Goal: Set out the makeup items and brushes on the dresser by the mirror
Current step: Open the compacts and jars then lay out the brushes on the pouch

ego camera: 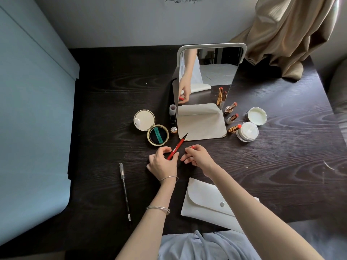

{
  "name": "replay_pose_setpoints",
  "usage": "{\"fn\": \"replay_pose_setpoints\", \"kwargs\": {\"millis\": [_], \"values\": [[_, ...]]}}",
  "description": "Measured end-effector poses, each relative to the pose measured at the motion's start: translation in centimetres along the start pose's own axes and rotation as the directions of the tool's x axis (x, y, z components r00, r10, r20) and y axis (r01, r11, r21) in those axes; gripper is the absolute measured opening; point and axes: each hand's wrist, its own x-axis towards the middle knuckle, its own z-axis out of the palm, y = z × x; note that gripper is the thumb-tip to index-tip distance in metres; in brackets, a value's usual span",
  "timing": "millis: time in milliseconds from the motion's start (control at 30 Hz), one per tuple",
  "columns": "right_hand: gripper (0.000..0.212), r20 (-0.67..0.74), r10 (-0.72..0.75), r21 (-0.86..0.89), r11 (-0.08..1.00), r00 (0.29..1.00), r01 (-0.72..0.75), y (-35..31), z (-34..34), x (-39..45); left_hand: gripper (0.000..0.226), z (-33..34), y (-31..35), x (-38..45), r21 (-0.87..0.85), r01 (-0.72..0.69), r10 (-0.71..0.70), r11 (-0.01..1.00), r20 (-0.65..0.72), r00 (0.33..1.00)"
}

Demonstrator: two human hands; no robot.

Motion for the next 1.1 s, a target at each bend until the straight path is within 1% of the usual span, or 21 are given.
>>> {"fn": "replay_pose_setpoints", "kwargs": {"millis": [67, 100, 133, 200, 267, 300, 367, 433, 500, 567, 633, 667, 733, 767, 800, 900, 1000, 1100], "values": [[0.014, 0.008, -0.014, 0.014, 1.0, 1.0, 0.014, 0.2, -0.1, -0.1, 0.027, -0.2, 0.0, -0.1, -0.012, -0.014, 0.014, 1.0, -0.006, 1.0], [0.011, 0.018, -0.031, 0.025, 0.999, 0.999, 0.03, 0.2, -0.2, -0.3, 0.026, -0.4, 0.1, -0.2, -0.017, -0.042, 0.042, 0.999, -0.017, 0.999], [0.01, 0.033, -0.054, 0.036, 0.998, 0.998, 0.052, 0.2, -0.3, -0.5, 0.025, -0.8, 0.1, -0.3, -0.017, -0.099, 0.098, 0.995, -0.036, 0.994], [0.016, 0.066, -0.11, 0.057, 0.993, 0.992, 0.106, 0.0, -0.5, -1.3, 0.022, -1.8, 0.0, -0.3, -0.041, -0.278, 0.276, 0.96, -0.055, 0.96], [0.019, 0.117, -0.155, 0.088, 0.985, 0.981, 0.145, -0.2, -0.6, -1.8, 0.027, -3.0, 0.0, -0.4, -0.141, -0.445, 0.449, 0.885, 0.0, 0.893], [0.021, 0.167, -0.164, 0.126, 0.981, 0.972, 0.144, -0.2, -0.6, -1.9, 0.031, -3.5, 0.1, -0.4, -0.195, -0.487, 0.504, 0.851, 0.043, 0.863], [0.027, 0.32, -0.147, 0.243, 0.968, 0.936, 0.068, -0.3, -0.4, -2.0, 0.034, -4.2, 0.4, -0.2, -0.26, -0.516, 0.552, 0.816, 0.086, 0.83], [0.037, 0.46, -0.125, 0.337, 0.94, 0.879, -0.043, -0.5, 0.1, -2.2, 0.03, -4.6, 0.8, 0.0, -0.282, -0.521, 0.561, 0.806, 0.08, 0.824], [0.047, 0.536, -0.125, 0.379, 0.919, 0.835, -0.105, -0.6, 0.4, -2.3, 0.025, -4.8, 1.2, 0.2, -0.284, -0.517, 0.555, 0.807, 0.068, 0.829], [0.056, 0.556, -0.133, 0.407, 0.904, 0.82, -0.13, -0.7, 0.5, -2.5, 0.02, -5.0, 1.4, 0.2, -0.28, -0.509, 0.546, 0.814, 0.069, 0.835], [0.055, 0.536, -0.114, 0.395, 0.909, 0.836, -0.13, -0.7, 0.7, -2.6, 0.018, -5.3, 1.5, 0.2, -0.278, -0.522, 0.556, 0.806, 0.055, 0.829], [0.048, 0.486, -0.098, 0.361, 0.927, 0.868, -0.097, -0.6, 0.8, -2.5, 0.019, -5.4, 1.4, 0.3, -0.271, -0.528, 0.558, 0.805, 0.039, 0.829], [0.028, 0.3, -0.125, 0.212, 0.975, 0.946, 0.061, -0.2, 1.1, -2.4, 0.02, -5.4, 1.3, 0.4, -0.242, -0.516, 0.533, 0.821, 0.004, 0.846], [0.023, 0.217, -0.172, 0.146, 0.979, 0.961, 0.142, 0.1, 1.2, -2.2, 0.019, -5.3, 1.3, 0.5, -0.228, -0.501, 0.513, 0.835, -0.009, 0.858], [0.019, 0.165, -0.224, 0.106, 0.972, 0.96, 0.209, 0.2, 1.4, -2.3, 0.018, -5.3, 1.2, 0.5, -0.219, -0.489, 0.498, 0.844, -0.013, 0.867], [0.016, 0.083, -0.35, -0.029, 0.935, 0.933, 0.354, 0.4, 2.0, -2.5, 0.016, -5.2, 1.1, 0.3, -0.222, -0.487, 0.501, 0.845, 0.01, 0.865], [0.013, -0.024, -0.424, -0.175, 0.893, 0.905, 0.414, 0.7, 2.2, -2.2, 0.017, -5.1, 0.9, 0.3, -0.26, -0.463, 0.495, 0.847, 0.071, 0.866], [0.011, -0.027, -0.472, -0.268, 0.852, 0.881, 0.449, 1.0, 2.3, -1.9, 0.019, -4.8, 0.8, 0.3, -0.271, -0.464, 0.51, 0.843, 0.131, 0.85]]}}
